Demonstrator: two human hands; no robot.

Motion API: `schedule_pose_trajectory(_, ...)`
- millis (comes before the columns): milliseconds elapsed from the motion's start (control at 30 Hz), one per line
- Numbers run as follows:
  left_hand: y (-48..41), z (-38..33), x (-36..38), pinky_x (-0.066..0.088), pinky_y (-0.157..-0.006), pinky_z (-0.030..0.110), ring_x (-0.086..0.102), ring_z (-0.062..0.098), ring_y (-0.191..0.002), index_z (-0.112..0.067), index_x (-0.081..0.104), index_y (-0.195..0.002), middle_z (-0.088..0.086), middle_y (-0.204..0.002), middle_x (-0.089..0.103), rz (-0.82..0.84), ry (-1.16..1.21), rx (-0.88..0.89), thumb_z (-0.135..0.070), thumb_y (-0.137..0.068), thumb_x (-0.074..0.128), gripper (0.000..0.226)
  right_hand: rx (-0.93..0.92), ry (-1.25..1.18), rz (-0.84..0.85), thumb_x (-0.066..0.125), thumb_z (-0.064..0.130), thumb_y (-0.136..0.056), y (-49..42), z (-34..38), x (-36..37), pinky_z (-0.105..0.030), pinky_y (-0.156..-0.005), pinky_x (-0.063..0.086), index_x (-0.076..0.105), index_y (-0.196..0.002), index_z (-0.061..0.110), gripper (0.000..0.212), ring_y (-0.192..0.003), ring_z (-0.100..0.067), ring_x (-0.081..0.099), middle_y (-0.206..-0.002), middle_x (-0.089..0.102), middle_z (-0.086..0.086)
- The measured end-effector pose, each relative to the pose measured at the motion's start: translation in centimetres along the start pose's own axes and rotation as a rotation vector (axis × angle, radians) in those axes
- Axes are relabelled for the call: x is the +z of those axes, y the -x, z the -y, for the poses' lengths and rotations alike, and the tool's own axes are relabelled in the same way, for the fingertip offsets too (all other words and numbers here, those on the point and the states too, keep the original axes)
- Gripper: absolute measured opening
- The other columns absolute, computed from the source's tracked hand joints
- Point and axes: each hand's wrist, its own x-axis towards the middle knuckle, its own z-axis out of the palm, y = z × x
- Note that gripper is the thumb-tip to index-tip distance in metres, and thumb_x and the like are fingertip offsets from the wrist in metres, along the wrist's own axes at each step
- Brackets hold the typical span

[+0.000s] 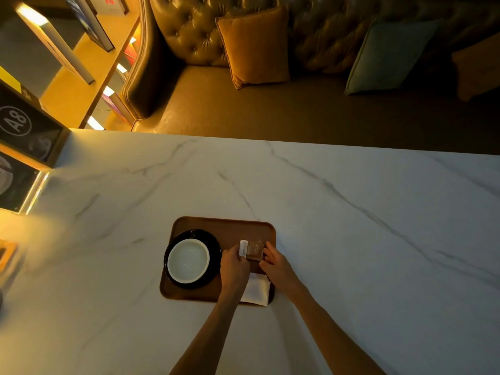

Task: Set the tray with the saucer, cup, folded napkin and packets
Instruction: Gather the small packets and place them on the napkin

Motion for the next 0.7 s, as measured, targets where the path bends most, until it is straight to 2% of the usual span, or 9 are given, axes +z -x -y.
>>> schedule_pose_trajectory(100,-0.17,0.15,0.05,0.054,-0.097,0.035,0.061,0.019,-0.109,-0.012,0.061,-0.124,0.008,-0.12,0.063,0.016,0.005,0.013,-0.014,-0.094,0.054,0.031,-0.025,0.029,0.007,0.046,0.0,-0.092,0.06,-0.05,0.04,-0.035,-0.109,0.038,0.017,-0.149,0.009,0.065,-0.136,-0.024,0.039,-0.149,0.039,-0.012)
schedule_pose_trajectory(233,-0.35,0.42,0.07,0.053,-0.094,0.029,0.06,0.018,-0.107,-0.012,0.062,-0.123,0.008,-0.119,0.063,0.014,-0.011,0.033,-0.012,-0.093,0.054,0.03,-0.033,0.046,0.013,0.047,0.002,-0.092,0.06,-0.19,0.03,-0.035,-0.11,0.037,0.02,-0.149,0.011,0.064,-0.137,-0.024,0.039,-0.149,0.04,-0.01)
schedule_pose_trajectory(333,-0.46,0.44,0.12,0.053,-0.097,0.033,0.06,0.018,-0.109,-0.012,0.06,-0.126,0.007,-0.121,0.062,0.01,-0.007,0.013,-0.013,-0.094,0.055,0.033,-0.035,0.044,0.026,0.048,0.002,-0.092,0.04,-0.27,0.01,-0.038,-0.111,0.038,0.02,-0.149,0.012,0.065,-0.137,-0.024,0.039,-0.149,0.041,-0.01)
schedule_pose_trajectory(533,-0.4,0.54,0.35,0.049,-0.094,0.028,0.058,0.018,-0.111,-0.012,0.06,-0.127,0.007,-0.123,0.06,0.001,-0.007,0.013,-0.011,-0.093,0.056,0.034,-0.024,0.047,0.02,0.049,0.004,-0.092,-0.1,-0.47,0.07,-0.039,-0.111,0.037,0.019,-0.149,0.013,0.065,-0.137,-0.024,0.038,-0.149,0.04,-0.009)
schedule_pose_trajectory(700,-0.47,0.62,0.3,0.051,-0.099,0.035,0.058,0.02,-0.113,-0.012,0.059,-0.128,0.008,-0.123,0.06,0.004,-0.033,0.015,-0.012,-0.093,0.057,0.035,-0.03,0.067,0.007,0.049,0.004,-0.092,-0.25,-0.62,0.25,-0.038,-0.111,0.038,0.021,-0.149,0.014,0.065,-0.136,-0.023,0.04,-0.148,0.041,-0.009)
